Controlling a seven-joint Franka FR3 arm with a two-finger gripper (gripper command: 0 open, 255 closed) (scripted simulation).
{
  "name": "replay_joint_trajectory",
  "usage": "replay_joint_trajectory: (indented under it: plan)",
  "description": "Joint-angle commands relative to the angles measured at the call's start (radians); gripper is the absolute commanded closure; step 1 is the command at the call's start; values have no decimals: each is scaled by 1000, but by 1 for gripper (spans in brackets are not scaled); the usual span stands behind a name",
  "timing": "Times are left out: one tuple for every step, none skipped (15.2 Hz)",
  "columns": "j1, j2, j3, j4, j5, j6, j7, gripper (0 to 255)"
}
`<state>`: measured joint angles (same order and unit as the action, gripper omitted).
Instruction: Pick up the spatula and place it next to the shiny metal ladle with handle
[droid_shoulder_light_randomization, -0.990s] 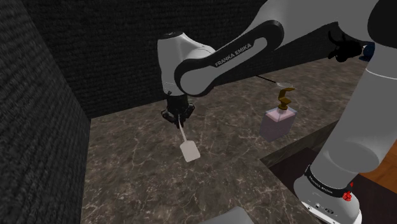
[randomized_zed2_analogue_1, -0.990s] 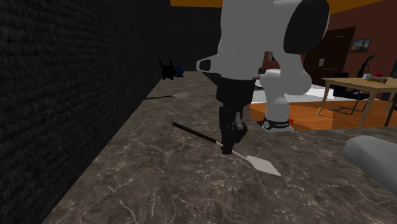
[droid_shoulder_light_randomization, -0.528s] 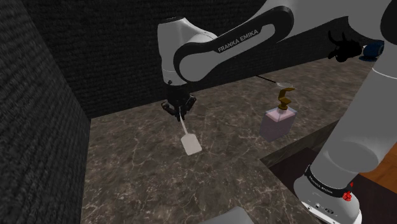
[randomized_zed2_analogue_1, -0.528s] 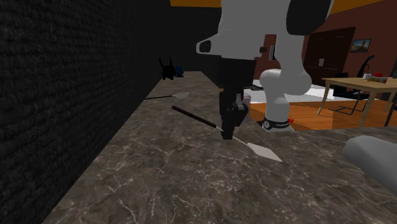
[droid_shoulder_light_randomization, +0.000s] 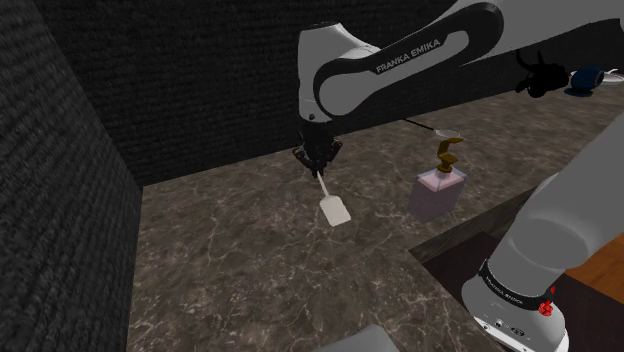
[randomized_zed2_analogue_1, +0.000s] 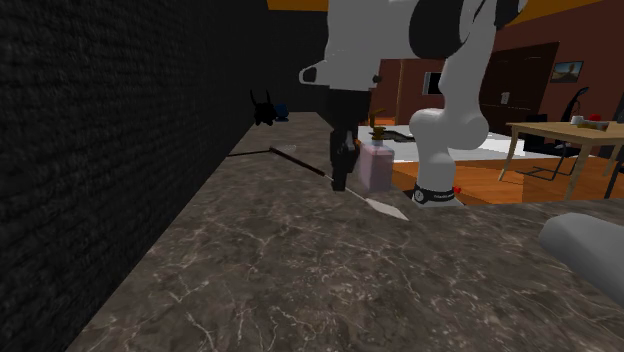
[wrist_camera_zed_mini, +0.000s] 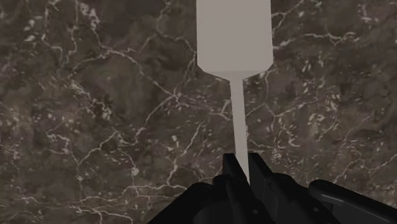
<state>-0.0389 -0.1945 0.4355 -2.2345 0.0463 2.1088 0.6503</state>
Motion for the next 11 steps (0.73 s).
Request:
replay_joint_trajectory:
  plan:
    - [-9, -57, -32, -57, 23, 4, -58, 255]
    - [-15, -80, -50, -80, 30, 5, -86, 255]
    - [-21, -102, -68, -102, 35, 5, -114, 255]
    - [-27, -122, -86, -123, 39, 5, -141, 255]
    - [-33, -142, -105, -143, 41, 5, -169, 255]
    - [-39, -161, -124, -162, 42, 5, -195, 255]
    - [-46, -179, -143, -180, 42, 5, -222, 255]
    - [-54, -196, -162, -197, 41, 4, -249, 255]
    - [-62, -212, -181, -213, 39, 3, -275, 255]
    - [-70, -227, -200, -227, 36, 2, -301, 255]
    - [-79, -240, -220, -241, 32, 1, -327, 255]
